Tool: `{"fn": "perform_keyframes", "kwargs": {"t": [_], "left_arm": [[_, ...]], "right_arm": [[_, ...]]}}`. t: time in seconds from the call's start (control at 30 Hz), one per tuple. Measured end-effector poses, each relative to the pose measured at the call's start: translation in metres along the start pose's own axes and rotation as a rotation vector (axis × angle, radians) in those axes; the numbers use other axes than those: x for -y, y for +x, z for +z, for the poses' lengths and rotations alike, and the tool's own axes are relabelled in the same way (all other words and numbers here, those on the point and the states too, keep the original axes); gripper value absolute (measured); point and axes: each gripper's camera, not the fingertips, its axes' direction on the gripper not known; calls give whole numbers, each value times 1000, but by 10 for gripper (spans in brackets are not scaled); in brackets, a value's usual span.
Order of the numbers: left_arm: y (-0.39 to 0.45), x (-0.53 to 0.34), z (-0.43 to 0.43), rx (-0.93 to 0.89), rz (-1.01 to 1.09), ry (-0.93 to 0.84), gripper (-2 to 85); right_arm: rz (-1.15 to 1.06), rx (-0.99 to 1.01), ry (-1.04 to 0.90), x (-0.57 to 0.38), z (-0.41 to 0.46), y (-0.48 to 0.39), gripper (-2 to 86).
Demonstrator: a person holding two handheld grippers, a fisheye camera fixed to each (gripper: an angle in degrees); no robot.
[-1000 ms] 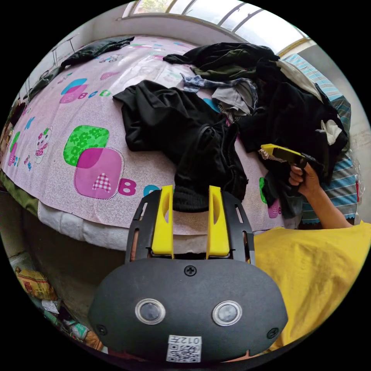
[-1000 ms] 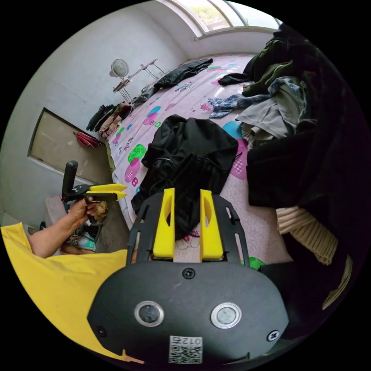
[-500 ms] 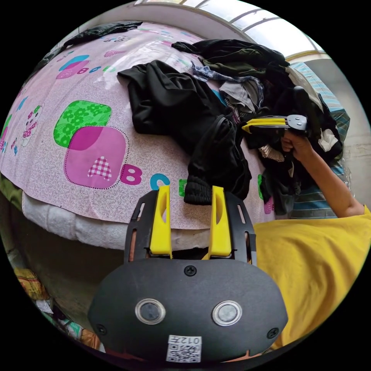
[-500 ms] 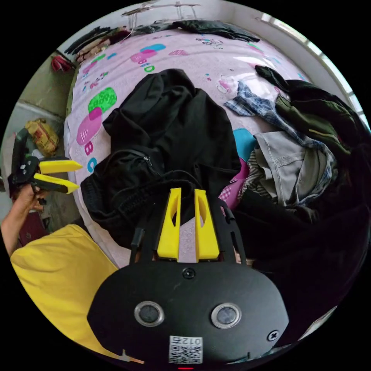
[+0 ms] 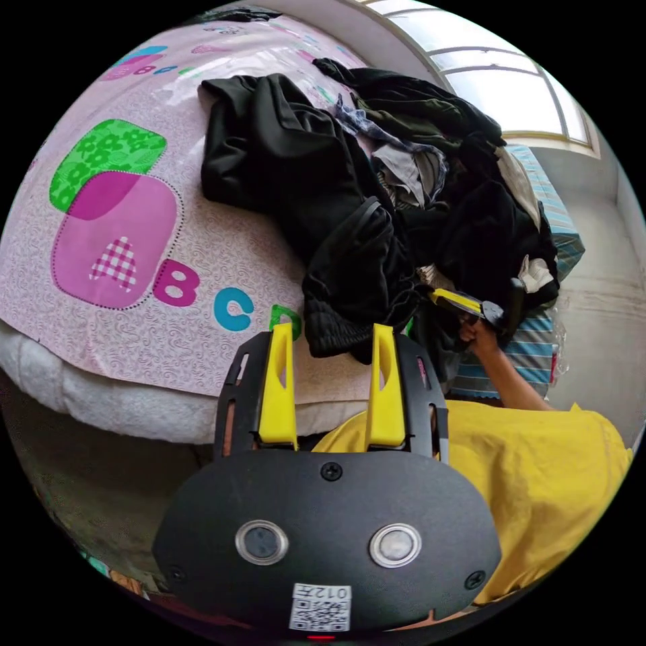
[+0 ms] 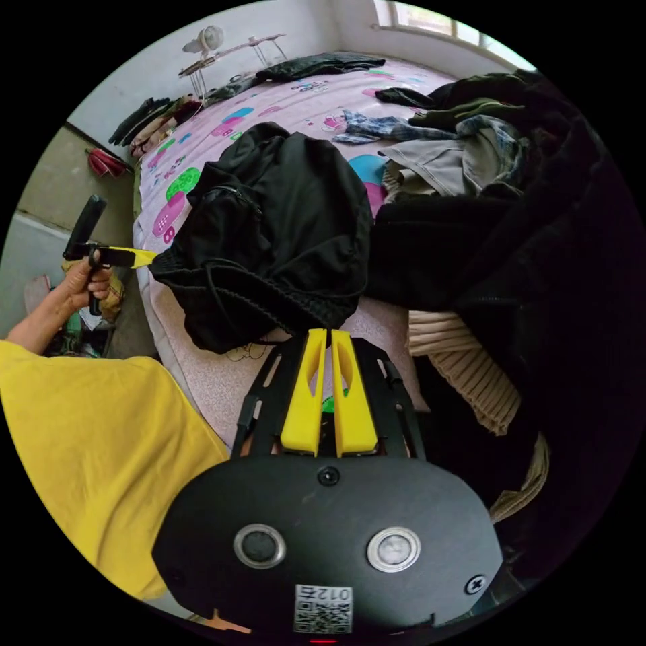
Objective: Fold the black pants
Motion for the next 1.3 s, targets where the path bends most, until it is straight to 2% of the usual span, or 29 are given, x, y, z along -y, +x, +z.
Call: {"fn": "perform_keyframes", "kwargs": {"t": [0.27, 0.4, 0.5, 0.57, 0.7, 0.8, 0.9, 0.97, 1.07, 1.13, 1.2, 1.3], "left_arm": [[13, -27, 44, -105, -100, -21, 99], [20, -55, 55, -175, -137, 22, 66], [31, -83, 61, -268, -159, 86, 50], [49, -106, 51, -398, -163, 209, 44], [107, -125, 1, -501, -88, 421, 38], [206, -123, -78, -447, 142, 568, 36], [338, -145, -174, -328, 444, 738, 36], [446, -194, -239, -145, 653, 884, 37], [549, -267, -290, -39, 833, 1046, 38], [594, -300, -307, 5, 847, 1099, 39], [630, -322, -319, 9, 822, 1079, 39], [685, -379, -325, 72, 865, 1156, 40]], "right_arm": [[59, 15, 15, -53, 11, 5, 28], [115, 25, -38, -80, 24, 9, 51], [122, 68, -21, -107, 21, 9, 37], [115, 78, 39, -123, 3, 7, 29], [49, 152, 309, -148, -94, 8, 17], [-68, 98, 548, -148, -207, -5, 14], [-165, 39, 790, -159, -334, -25, 11], [-232, -13, 915, -175, -407, -44, 10], [-325, -107, 1083, -210, -507, -78, 8], [-360, -152, 1100, -227, -567, -99, 8], [-370, -163, 1120, -244, -606, -112, 8], [-413, -241, 1230, -285, -657, -139, 8]]}}
